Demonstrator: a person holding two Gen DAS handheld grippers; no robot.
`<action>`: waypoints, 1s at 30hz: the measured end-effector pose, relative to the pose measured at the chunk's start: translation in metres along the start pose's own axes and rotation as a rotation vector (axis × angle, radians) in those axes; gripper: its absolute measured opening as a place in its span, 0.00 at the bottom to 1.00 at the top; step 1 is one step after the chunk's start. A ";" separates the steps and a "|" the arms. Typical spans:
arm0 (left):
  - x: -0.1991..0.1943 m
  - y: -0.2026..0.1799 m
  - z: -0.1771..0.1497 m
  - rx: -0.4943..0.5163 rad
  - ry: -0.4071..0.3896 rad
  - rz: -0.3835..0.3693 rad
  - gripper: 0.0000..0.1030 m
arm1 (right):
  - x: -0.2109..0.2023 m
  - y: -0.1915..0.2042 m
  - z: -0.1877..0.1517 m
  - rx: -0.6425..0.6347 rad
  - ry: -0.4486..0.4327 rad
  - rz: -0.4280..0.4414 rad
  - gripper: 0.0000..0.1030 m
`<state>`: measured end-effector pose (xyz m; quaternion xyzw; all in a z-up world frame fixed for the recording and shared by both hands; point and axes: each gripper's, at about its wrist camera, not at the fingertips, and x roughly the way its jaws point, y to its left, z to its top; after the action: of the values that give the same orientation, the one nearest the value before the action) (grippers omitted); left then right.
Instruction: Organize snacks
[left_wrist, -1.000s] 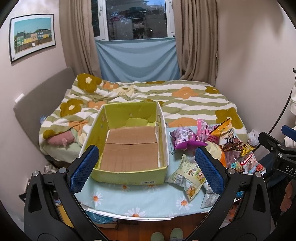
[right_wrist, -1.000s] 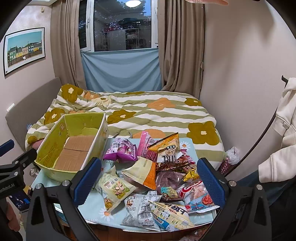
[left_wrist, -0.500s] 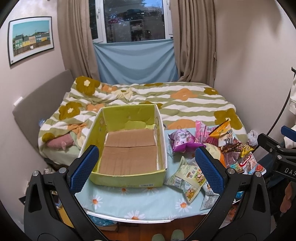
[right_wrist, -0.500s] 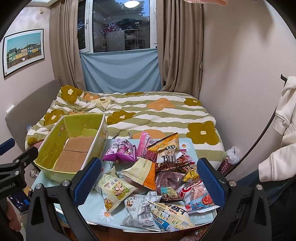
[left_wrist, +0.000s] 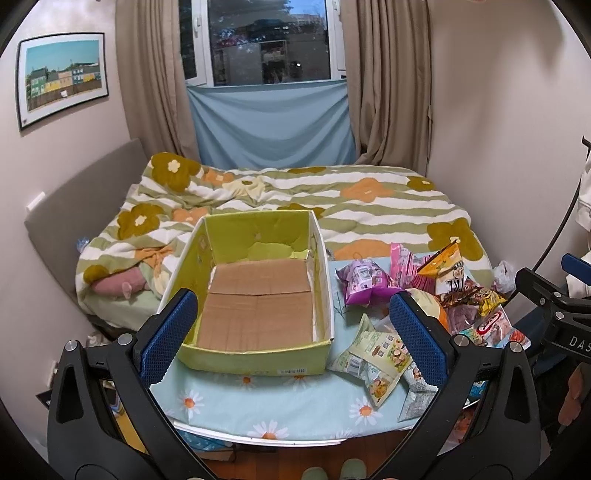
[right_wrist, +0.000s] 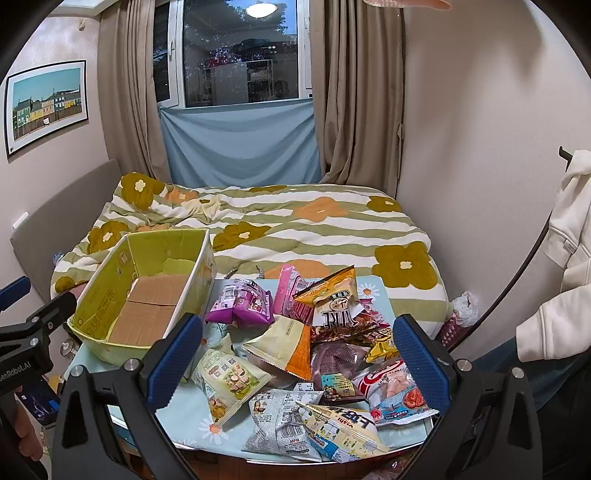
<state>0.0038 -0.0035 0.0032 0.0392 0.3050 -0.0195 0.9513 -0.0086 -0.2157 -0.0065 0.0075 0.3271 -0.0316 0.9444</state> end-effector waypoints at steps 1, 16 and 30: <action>0.000 0.000 0.000 0.000 0.000 0.000 1.00 | 0.000 -0.001 -0.001 0.001 -0.001 0.000 1.00; 0.000 0.000 0.002 0.000 -0.001 -0.001 1.00 | -0.001 -0.002 -0.001 0.003 -0.002 0.001 1.00; -0.004 -0.002 0.002 0.007 -0.011 -0.016 1.00 | -0.003 0.000 0.002 0.005 -0.004 0.000 1.00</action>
<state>0.0017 -0.0055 0.0076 0.0400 0.3002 -0.0283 0.9526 -0.0098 -0.2161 -0.0032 0.0100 0.3252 -0.0323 0.9450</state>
